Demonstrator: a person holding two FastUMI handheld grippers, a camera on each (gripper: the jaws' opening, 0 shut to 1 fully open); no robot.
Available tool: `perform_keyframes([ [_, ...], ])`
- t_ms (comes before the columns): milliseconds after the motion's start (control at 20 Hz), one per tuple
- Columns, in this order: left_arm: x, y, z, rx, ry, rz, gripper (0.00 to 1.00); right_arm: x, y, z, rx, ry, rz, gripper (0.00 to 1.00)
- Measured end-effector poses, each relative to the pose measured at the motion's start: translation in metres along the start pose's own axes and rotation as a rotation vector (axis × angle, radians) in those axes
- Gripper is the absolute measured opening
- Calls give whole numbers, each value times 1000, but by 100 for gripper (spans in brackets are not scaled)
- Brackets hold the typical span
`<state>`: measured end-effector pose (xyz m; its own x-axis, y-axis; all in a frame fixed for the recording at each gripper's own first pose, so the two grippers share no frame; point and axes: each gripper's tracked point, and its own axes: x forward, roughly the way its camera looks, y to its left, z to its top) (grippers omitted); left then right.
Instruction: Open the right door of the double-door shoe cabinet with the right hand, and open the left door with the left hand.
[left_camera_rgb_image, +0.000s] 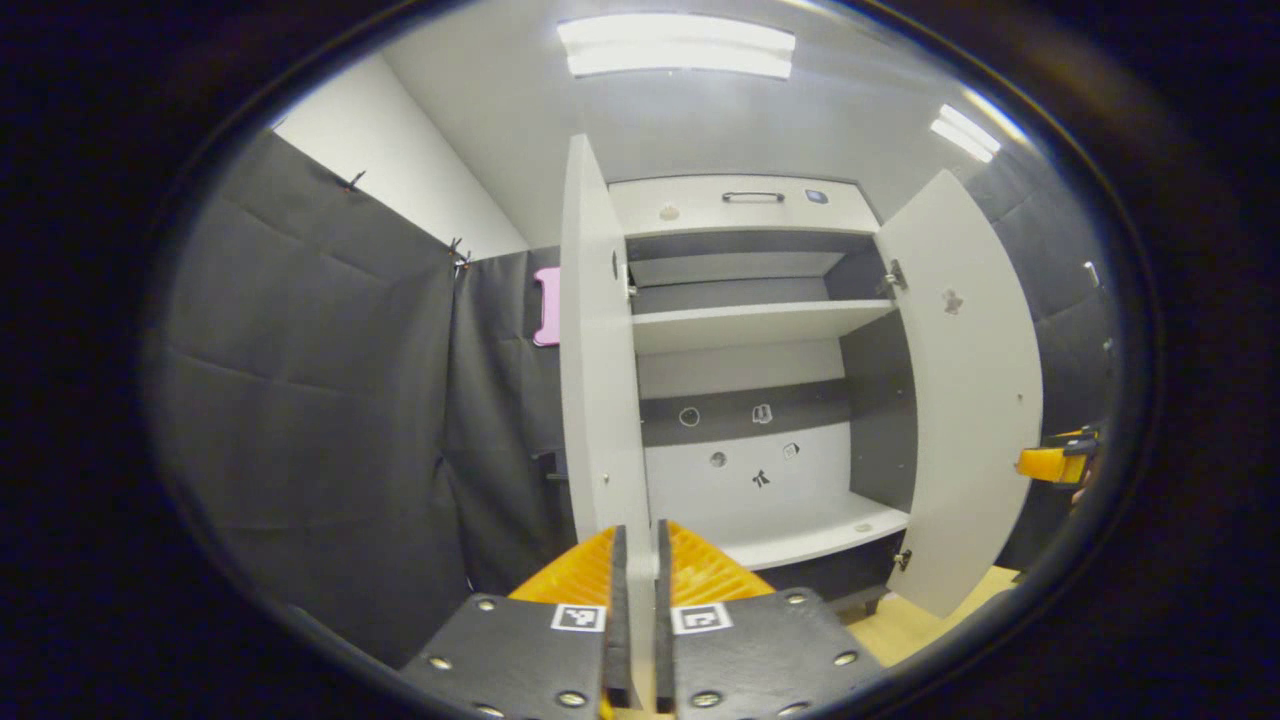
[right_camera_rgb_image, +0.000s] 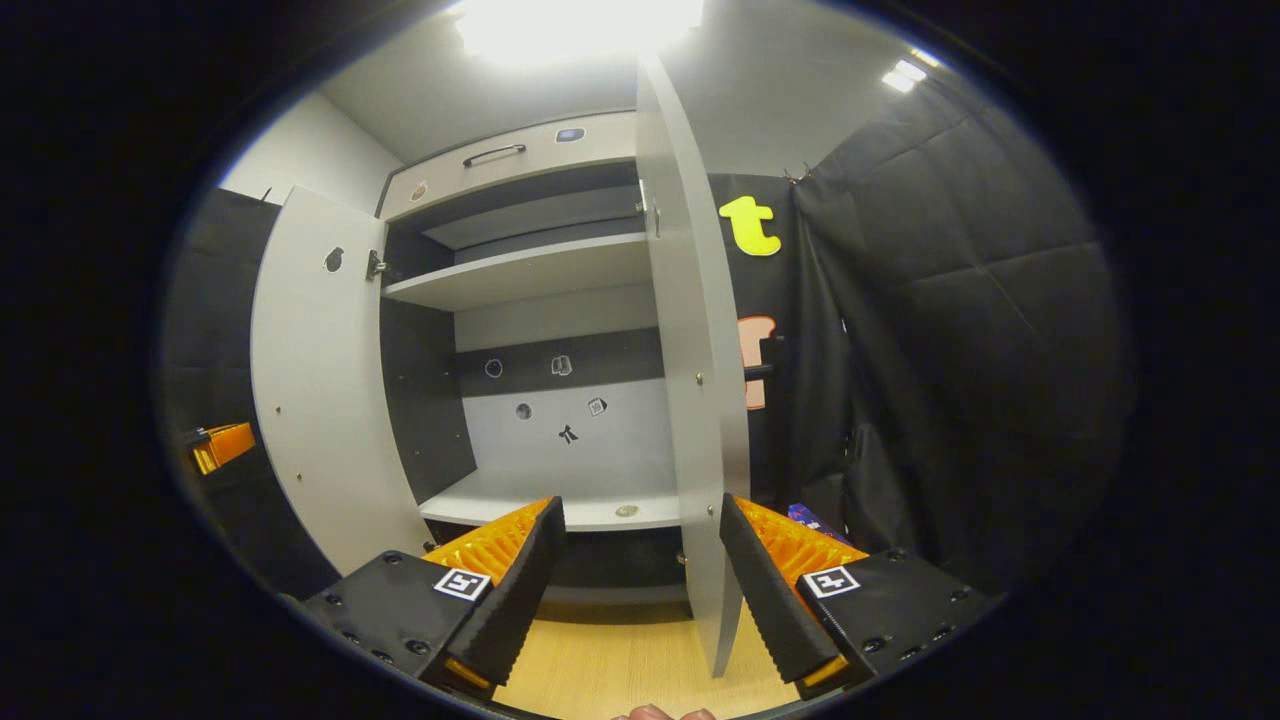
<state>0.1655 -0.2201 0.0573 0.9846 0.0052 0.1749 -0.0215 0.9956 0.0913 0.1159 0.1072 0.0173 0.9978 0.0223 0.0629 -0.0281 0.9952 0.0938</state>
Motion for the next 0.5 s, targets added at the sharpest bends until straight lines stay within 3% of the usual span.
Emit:
perform_keyframes([
  [50,-3,-6,0,8,-3,-12,38,-2,2,-3,10,5,9,93],
  [200,-7,-27,-5,9,7,-40,93,-8,1,-6,3,14,0,98],
  [500,-17,-52,-15,-65,9,-72,94,-24,-14,-13,-2,-21,-75,97],
])
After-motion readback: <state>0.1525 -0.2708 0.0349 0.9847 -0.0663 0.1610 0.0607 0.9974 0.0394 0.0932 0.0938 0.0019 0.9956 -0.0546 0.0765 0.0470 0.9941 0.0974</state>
